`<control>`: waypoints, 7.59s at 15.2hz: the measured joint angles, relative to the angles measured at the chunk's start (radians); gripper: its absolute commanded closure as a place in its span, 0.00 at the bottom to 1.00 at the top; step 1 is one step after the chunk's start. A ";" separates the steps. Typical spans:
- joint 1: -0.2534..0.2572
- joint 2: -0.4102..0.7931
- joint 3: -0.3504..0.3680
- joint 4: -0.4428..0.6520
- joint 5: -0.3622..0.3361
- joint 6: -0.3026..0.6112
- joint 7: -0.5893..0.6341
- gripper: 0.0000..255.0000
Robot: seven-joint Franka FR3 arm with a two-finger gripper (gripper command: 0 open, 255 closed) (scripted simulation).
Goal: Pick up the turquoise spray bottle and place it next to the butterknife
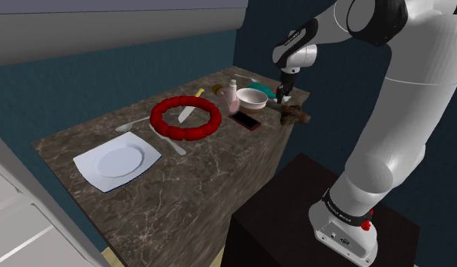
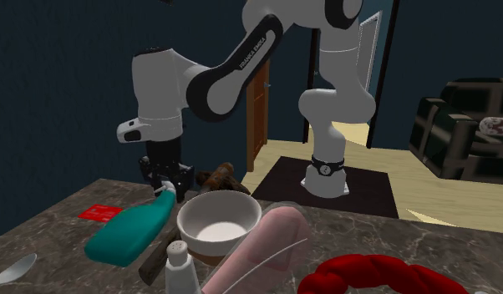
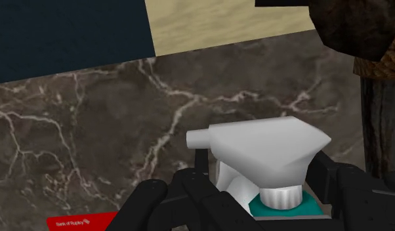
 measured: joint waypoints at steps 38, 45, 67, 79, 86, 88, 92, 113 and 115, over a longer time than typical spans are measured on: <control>0.176 -0.486 0.174 -0.220 -0.195 -0.265 0.442 1.00; 0.244 -0.573 0.290 -0.309 -0.175 -0.279 0.616 1.00; 0.487 -0.492 0.671 -0.211 -0.031 -0.328 1.159 1.00; 0.599 -0.231 0.837 0.066 -0.077 -0.361 1.464 1.00; 0.628 -0.147 0.860 0.099 -0.110 -0.320 1.534 1.00; 0.630 -0.138 0.861 0.083 -0.115 -0.295 1.539 1.00; 0.632 -0.111 0.859 0.062 -0.129 -0.250 1.548 1.00; 0.641 -0.032 0.849 -0.011 -0.174 -0.106 1.581 0.00; 0.641 -0.032 0.849 -0.011 -0.174 -0.106 1.581 0.00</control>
